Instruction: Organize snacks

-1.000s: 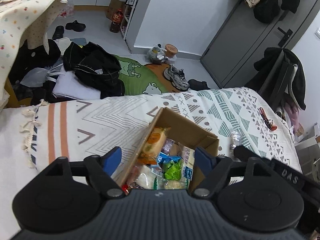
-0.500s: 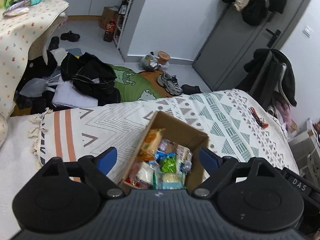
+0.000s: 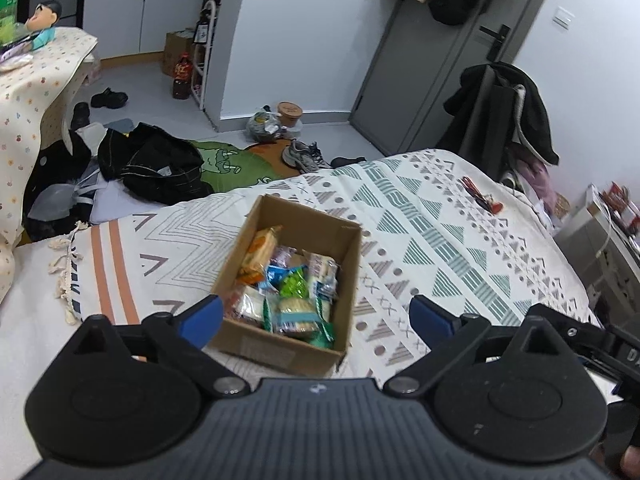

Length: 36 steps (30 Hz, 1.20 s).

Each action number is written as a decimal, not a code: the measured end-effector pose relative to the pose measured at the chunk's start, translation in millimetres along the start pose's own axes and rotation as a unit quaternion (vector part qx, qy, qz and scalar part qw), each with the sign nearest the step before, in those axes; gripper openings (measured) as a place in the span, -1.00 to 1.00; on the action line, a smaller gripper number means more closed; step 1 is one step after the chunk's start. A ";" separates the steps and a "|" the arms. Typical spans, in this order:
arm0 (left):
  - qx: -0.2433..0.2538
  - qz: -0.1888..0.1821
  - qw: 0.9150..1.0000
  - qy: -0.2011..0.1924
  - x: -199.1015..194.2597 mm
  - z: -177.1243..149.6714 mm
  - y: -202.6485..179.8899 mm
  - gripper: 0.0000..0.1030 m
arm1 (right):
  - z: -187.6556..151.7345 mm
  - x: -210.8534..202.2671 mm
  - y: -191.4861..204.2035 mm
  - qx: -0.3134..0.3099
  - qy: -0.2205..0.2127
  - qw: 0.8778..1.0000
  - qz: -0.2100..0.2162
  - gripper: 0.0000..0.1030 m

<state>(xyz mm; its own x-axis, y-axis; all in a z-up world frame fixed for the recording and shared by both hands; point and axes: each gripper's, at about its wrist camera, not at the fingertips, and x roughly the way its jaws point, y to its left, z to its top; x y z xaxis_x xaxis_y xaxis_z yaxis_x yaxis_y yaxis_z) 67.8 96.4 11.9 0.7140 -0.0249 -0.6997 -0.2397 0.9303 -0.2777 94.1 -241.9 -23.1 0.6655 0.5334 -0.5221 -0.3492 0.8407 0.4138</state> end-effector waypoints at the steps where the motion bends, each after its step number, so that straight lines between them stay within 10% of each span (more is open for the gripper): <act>1: 0.005 0.000 1.000 -0.001 -3.0 -2.9 -3.0 0.93 | -0.5 -4.7 -0.9 -0.002 -0.002 1.000 -0.002 0.96; 36: 0.068 -0.023 0.997 -0.016 -39.9 -38.3 -29.5 0.99 | -25.6 -49.5 6.6 -0.031 -0.016 0.999 -0.024 1.00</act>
<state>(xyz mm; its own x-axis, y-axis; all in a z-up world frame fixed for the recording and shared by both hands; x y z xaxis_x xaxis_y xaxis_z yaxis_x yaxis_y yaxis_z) 21.3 55.9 22.8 0.7437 -0.0579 -0.6660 -0.1176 0.9693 -0.2157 42.0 -260.4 -13.6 0.7036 0.4895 -0.5151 -0.3557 0.8702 0.3410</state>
